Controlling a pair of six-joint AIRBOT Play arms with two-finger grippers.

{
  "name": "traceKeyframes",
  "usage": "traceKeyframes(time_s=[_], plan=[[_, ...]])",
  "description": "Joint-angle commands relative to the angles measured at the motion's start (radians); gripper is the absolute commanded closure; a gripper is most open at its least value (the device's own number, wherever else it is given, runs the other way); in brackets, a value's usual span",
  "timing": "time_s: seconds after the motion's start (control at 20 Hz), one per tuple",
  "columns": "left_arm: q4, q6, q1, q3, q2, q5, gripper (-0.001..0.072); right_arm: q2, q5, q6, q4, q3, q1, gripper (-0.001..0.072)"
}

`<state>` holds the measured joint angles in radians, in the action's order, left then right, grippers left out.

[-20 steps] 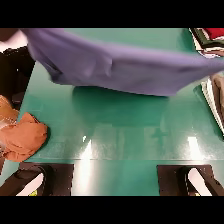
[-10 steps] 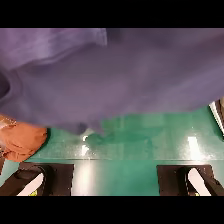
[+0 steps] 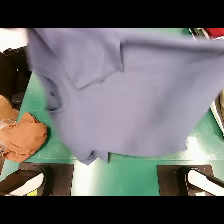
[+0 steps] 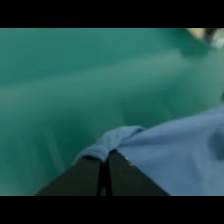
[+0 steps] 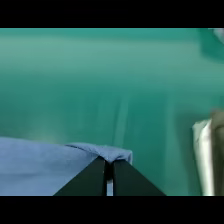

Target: Fold the shirts.

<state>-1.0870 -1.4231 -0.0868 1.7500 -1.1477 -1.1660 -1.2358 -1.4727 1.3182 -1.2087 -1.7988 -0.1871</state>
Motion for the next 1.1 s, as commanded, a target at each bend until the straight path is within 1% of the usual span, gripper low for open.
traceKeyframes(time_s=[0.0,0.05,0.1,0.2,0.3,0.4,0.5,0.6,0.7,0.75,0.85,1.05], plan=[[0.002,0.020,0.000,-0.082,-0.229,-0.025,0.0686,-0.227,-0.003,0.005,-0.076,0.093,0.096,0.0691],[-0.002,0.036,0.000,-0.082,-0.303,-0.002,0.0685,-0.290,0.016,0.005,-0.076,0.095,0.106,0.0691],[-0.011,0.061,0.000,-0.082,-0.375,0.056,0.0686,-0.351,0.055,0.005,-0.075,0.093,0.113,0.0691],[-0.016,0.058,0.011,-0.082,-0.481,0.214,0.0686,-0.459,0.140,0.005,-0.075,0.047,0.115,0.0691],[-0.006,0.040,0.033,-0.082,-0.541,0.338,0.0686,-0.538,0.172,0.019,-0.074,-0.035,0.116,0.0691],[-0.006,0.033,0.058,-0.082,-0.557,0.385,0.0686,-0.587,0.167,0.021,-0.074,-0.121,0.116,0.0691],[0.009,0.033,0.073,-0.081,-0.555,0.367,0.0685,-0.595,0.167,0.021,-0.074,-0.166,0.116,0.0691],[0.016,0.037,0.084,-0.076,-0.555,0.242,0.0686,-0.580,0.138,0.021,-0.075,-0.161,0.116,0.0691],[-0.006,0.063,0.080,-0.089,-0.555,0.103,0.0687,-0.537,0.128,0.021,-0.077,-0.077,0.116,0.0692],[-0.036,0.069,0.074,-0.106,-0.555,0.068,0.0687,-0.512,0.145,0.020,-0.077,-0.018,0.116,0.0692],[-0.084,0.067,0.067,-0.158,-0.555,0.039,0.0687,-0.457,0.194,0.021,-0.076,0.117,0.120,0.0692],[-0.085,0.058,0.067,-0.270,-0.555,0.047,0.0684,-0.386,0.257,0.020,-0.067,0.326,0.141,0.0688]])
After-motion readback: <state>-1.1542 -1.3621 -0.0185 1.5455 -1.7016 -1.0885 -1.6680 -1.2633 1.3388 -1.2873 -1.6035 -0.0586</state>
